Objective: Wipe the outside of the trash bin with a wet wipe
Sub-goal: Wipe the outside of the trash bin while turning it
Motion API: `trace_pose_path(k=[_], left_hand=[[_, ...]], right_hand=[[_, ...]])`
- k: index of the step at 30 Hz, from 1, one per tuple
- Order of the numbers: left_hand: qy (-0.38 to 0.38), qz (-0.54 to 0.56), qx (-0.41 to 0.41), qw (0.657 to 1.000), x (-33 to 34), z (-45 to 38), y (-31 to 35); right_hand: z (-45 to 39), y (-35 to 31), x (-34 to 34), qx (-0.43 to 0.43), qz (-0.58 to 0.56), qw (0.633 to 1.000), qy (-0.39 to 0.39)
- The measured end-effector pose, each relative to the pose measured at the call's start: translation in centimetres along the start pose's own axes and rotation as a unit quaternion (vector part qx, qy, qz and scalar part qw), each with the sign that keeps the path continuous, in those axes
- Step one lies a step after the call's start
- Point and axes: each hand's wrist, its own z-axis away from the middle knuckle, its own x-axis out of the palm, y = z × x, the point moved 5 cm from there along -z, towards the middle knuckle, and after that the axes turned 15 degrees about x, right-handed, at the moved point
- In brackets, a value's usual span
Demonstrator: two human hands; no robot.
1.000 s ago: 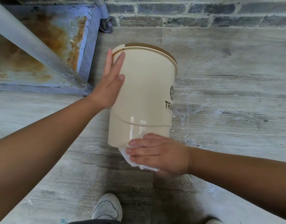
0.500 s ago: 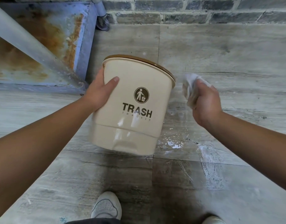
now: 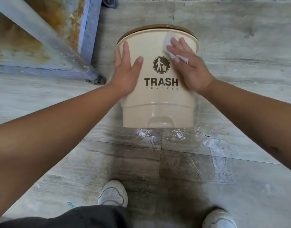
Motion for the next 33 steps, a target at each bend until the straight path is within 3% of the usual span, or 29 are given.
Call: trace_pose_path(k=[3,5,11,22,27,30,33], left_hand=[[-0.039,-0.121,0.125,0.984,0.7,-0.8,2.8],[-0.075,-0.17,0.162,0.969,1.1,-0.9,3.5],[-0.068,-0.154,0.157,0.973,0.6,-0.8,2.5],[-0.075,-0.144,0.15,0.975,0.7,-0.6,2.0],[-0.065,-0.247,0.198,0.946,0.0,-0.4,3.3],[-0.112,-0.262,0.263,0.922,0.3,-1.0,4.0],[-0.138,-0.261,0.254,0.921,0.7,-1.0,3.7]], right_hand=[[-0.8,0.6,-1.3,0.011,-0.008,1.0,-0.008],[-0.4,0.8,-1.5,0.002,0.0,1.0,-0.01],[3.1,1.3,0.0,-0.093,0.133,0.986,-0.033],[6.8,-0.2,2.7,-0.212,0.222,0.949,-0.071],[8.2,-1.6,4.9,-0.281,0.328,0.898,-0.087],[9.2,-2.1,6.8,-0.309,0.397,0.857,-0.111],[10.8,-1.5,8.6,-0.32,0.432,0.832,-0.135]])
